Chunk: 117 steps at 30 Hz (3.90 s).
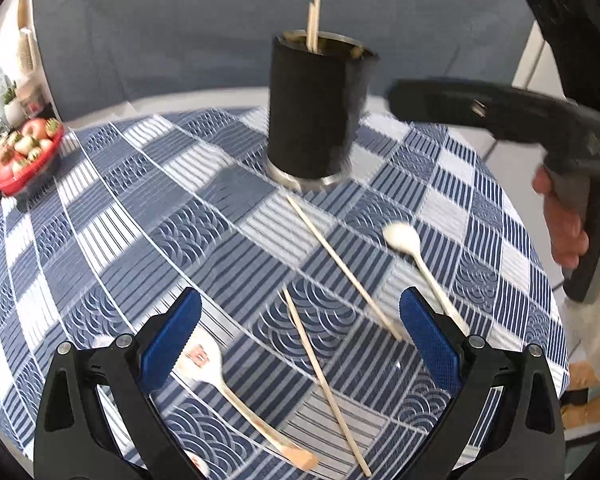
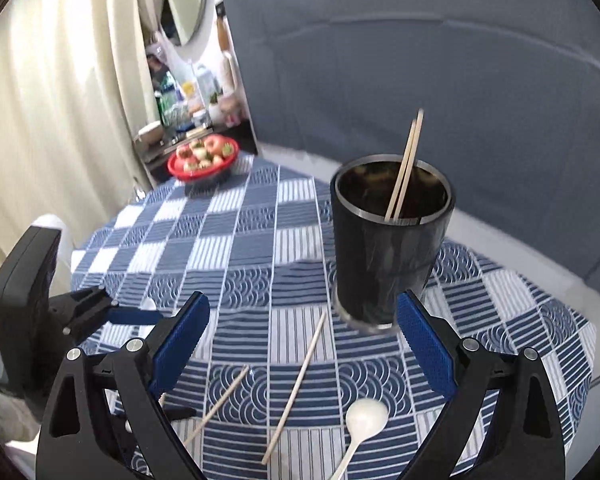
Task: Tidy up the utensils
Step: 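Move both tools back down toward the remaining chopsticks on the cloth, then close the left tool on a chopstick while the right tool grasps another chopstick, then lift both held chopsticks and carry them above the black cup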
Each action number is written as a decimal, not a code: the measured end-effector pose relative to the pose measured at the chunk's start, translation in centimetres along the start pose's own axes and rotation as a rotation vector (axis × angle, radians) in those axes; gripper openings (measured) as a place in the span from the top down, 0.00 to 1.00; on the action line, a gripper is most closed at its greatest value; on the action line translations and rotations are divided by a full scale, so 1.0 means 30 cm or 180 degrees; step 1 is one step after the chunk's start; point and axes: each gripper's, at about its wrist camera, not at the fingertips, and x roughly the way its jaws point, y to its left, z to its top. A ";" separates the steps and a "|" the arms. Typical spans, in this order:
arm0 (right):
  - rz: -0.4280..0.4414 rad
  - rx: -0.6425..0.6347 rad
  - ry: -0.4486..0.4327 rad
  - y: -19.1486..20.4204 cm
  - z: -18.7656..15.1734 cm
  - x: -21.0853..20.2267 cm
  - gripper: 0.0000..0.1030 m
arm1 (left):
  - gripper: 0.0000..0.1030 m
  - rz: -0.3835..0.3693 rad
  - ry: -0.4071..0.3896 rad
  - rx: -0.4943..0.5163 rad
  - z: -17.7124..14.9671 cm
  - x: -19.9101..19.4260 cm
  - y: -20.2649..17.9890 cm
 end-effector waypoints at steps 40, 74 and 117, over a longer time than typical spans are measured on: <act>-0.0557 0.0068 0.1384 -0.029 -0.162 0.451 0.91 | 0.52 0.0300 0.0604 0.0104 -0.192 0.199 -0.071; -0.0666 -0.0003 0.0885 0.015 -0.062 0.045 0.95 | 0.96 0.0142 0.0473 -0.0286 -0.066 0.030 -0.015; -0.0176 0.0222 -0.0815 -0.194 0.331 -0.333 0.95 | 0.96 0.0293 -0.0223 0.0348 0.640 -0.137 -0.049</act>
